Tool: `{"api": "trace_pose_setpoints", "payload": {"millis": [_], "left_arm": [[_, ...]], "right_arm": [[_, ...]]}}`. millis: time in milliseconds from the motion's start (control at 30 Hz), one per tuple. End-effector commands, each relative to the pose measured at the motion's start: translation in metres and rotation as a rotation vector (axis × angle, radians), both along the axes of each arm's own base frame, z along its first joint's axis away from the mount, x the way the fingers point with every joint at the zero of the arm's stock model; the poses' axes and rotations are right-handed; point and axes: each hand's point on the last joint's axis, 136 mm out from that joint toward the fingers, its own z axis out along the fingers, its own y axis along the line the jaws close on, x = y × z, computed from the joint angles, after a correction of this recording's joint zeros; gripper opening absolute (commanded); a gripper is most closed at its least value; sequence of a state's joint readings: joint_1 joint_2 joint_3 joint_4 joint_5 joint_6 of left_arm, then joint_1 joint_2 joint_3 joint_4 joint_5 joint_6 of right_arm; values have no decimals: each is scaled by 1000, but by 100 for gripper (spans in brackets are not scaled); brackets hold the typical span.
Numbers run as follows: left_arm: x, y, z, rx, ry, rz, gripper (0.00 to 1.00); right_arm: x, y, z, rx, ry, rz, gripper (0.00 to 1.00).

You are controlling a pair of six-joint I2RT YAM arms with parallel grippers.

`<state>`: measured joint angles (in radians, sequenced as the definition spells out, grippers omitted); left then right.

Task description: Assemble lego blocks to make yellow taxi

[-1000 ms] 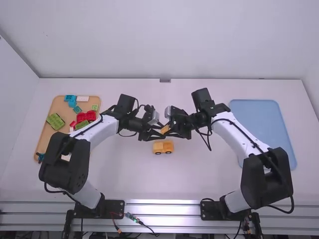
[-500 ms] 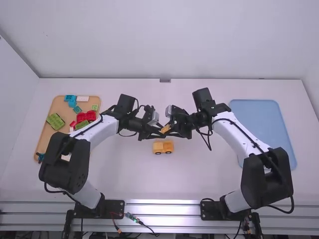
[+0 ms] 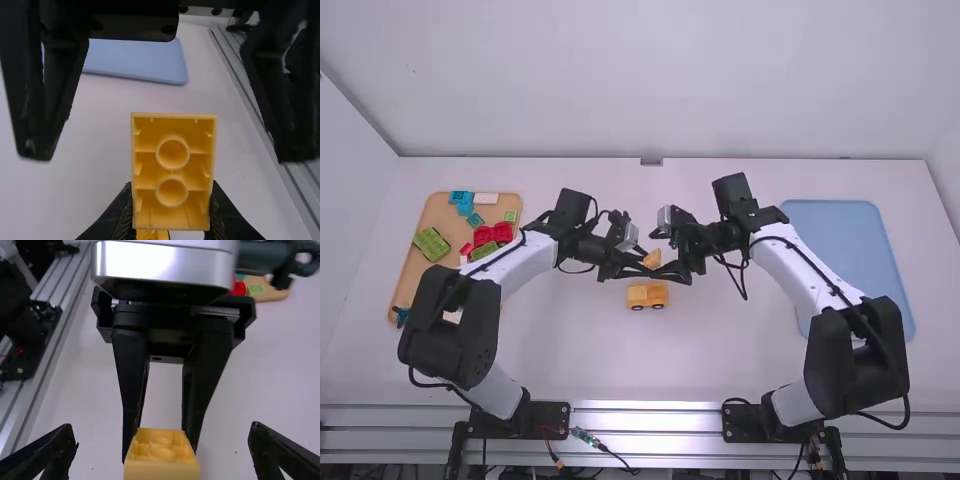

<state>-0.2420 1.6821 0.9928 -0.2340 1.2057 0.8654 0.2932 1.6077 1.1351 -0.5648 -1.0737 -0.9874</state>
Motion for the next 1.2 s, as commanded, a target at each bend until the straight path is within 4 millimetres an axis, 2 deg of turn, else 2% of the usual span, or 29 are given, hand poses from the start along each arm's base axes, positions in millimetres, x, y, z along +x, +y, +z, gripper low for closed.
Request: {"api": "trace_pose_setpoints", "payload": {"millis": [0, 133, 267, 533, 767, 1067, 1167], "left_arm": [[1, 5, 19, -100, -18, -34, 2], [1, 13, 37, -200, -34, -60, 2], [5, 10, 40, -219, -20, -56, 2], [25, -11, 37, -197, 11, 74, 2], [33, -4, 42, -264, 9, 200, 2], [33, -3, 46, -288, -11, 219, 2], [33, -3, 49, -293, -26, 217, 2]], "right_arm": [[-2, -7, 36, 156, -42, 40, 87], [-5, -22, 41, 265, -76, 54, 88], [-11, -26, 44, 356, -89, 77, 88], [0, -17, 48, 364, -39, 67, 79], [15, -20, 53, 359, 11, 15, 75], [13, -9, 56, 352, 53, 26, 69], [17, -4, 51, 318, 68, -8, 68]]}}
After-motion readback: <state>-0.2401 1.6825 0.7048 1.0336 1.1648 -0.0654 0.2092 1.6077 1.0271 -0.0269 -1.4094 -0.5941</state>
